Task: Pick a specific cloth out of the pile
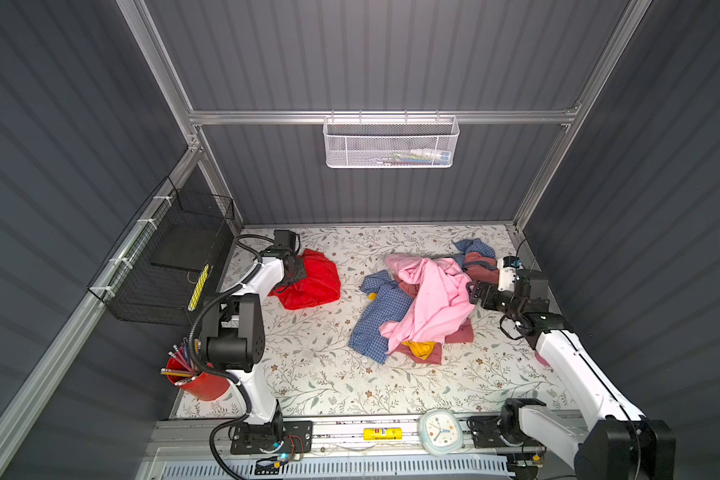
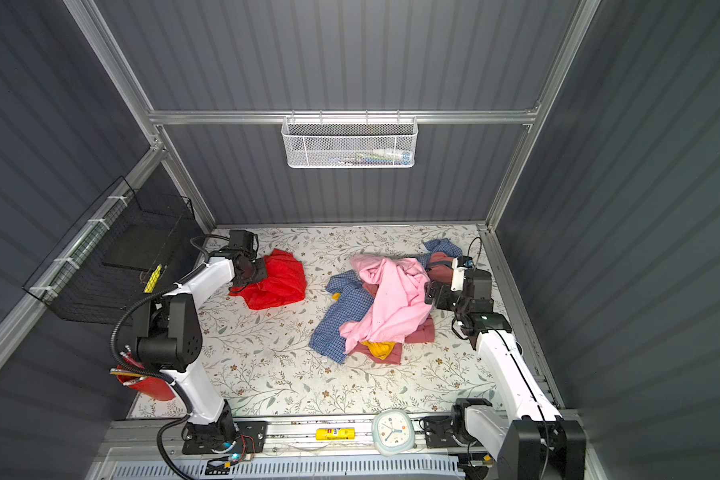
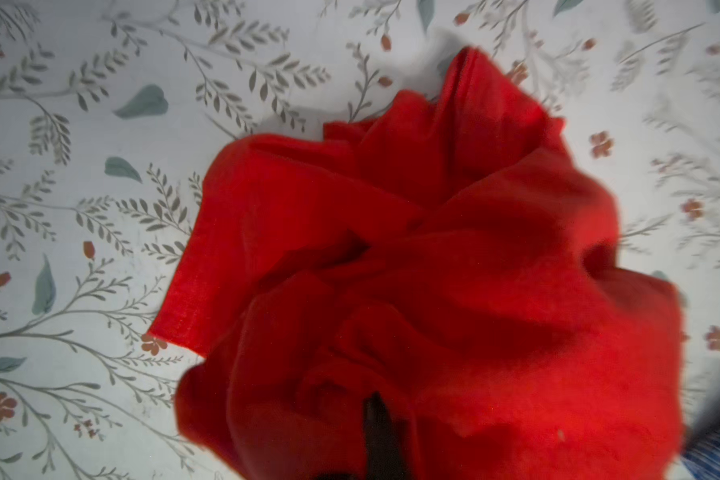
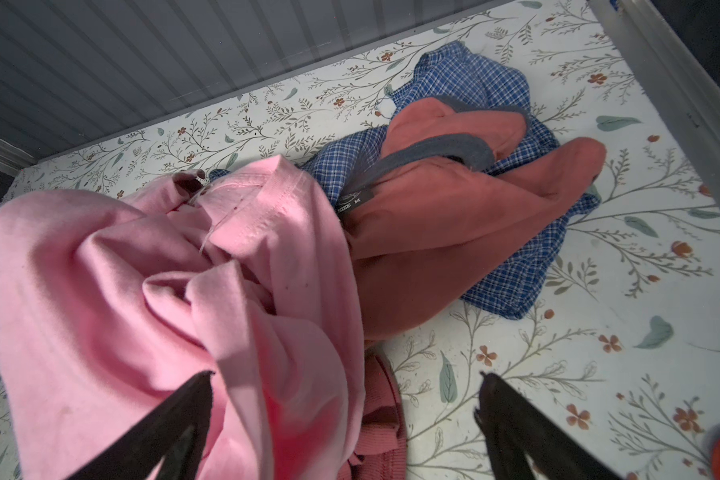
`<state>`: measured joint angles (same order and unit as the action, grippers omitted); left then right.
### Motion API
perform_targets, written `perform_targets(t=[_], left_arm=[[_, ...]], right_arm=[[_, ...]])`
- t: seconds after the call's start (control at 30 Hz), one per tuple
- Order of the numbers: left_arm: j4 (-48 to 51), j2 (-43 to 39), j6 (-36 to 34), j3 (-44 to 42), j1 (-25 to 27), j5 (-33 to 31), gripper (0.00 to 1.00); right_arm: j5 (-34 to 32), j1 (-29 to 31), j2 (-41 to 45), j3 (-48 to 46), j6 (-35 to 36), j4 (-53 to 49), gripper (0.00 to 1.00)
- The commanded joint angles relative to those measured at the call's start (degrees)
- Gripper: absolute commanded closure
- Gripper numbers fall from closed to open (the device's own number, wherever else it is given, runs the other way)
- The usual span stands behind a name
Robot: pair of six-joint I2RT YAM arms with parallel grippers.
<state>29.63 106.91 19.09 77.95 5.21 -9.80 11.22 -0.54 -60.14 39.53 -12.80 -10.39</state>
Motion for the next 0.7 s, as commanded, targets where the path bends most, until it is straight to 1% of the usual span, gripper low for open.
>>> perform_targets(t=[0.0,0.1,0.13,0.17,0.2,0.23,0.3,0.33,0.5,0.53,0.6,0.67], left_arm=[[4.0,1.3,3.1,1.3,0.3,-3.8,0.75],[7.1,1.2,6.1,1.5,0.3,-8.8,0.4],[8.5,1.2,6.6,2.0,0.4,-9.9,0.3],[9.4,0.9,6.7,2.3,0.5,-10.2,0.25],[9.7,0.1,6.2,2.3,0.7,-10.6,0.23],[9.8,-1.0,5.5,2.2,1.5,-11.7,0.19],[10.6,-3.5,4.2,2.4,3.5,-15.4,0.11],[11.6,-4.7,4.1,2.4,4.5,-17.5,0.09],[14.5,-10.4,4.5,2.4,6.4,-22.6,0.03],[16.1,-11.0,5.1,5.0,7.0,-24.7,0.03],[21.1,-11.1,7.0,7.5,8.2,-29.6,0.03],[22.6,-11.4,6.9,9.3,9.7,-31.5,0.03]], right_arm=[[0.2,0.0,1.2,-0.8,0.4,-0.6,0.01],[-0.5,0.0,1.5,-0.9,0.9,-1.1,0.01],[-0.8,0.0,1.7,-0.9,1.0,-1.3,0.01],[-1.0,0.0,1.8,-0.9,1.2,-1.4,0.01],[-1.3,0.0,1.9,-1.0,1.4,-1.5,0.01],[-1.4,0.0,2.0,-1.0,1.7,-1.5,0.01],[-1.6,0.1,1.9,-0.8,2.0,-1.7,0.01],[-1.8,0.0,1.8,-0.7,2.2,-1.9,0.01],[-1.8,0.1,1.4,-0.2,2.8,-2.3,0.01],[-2.0,0.0,1.3,-0.1,3.0,-2.5,0.01],[-2.1,0.1,1.2,0.2,3.1,-2.6,0.01],[-2.2,0.0,1.0,0.4,3.3,-2.6,0.01]])
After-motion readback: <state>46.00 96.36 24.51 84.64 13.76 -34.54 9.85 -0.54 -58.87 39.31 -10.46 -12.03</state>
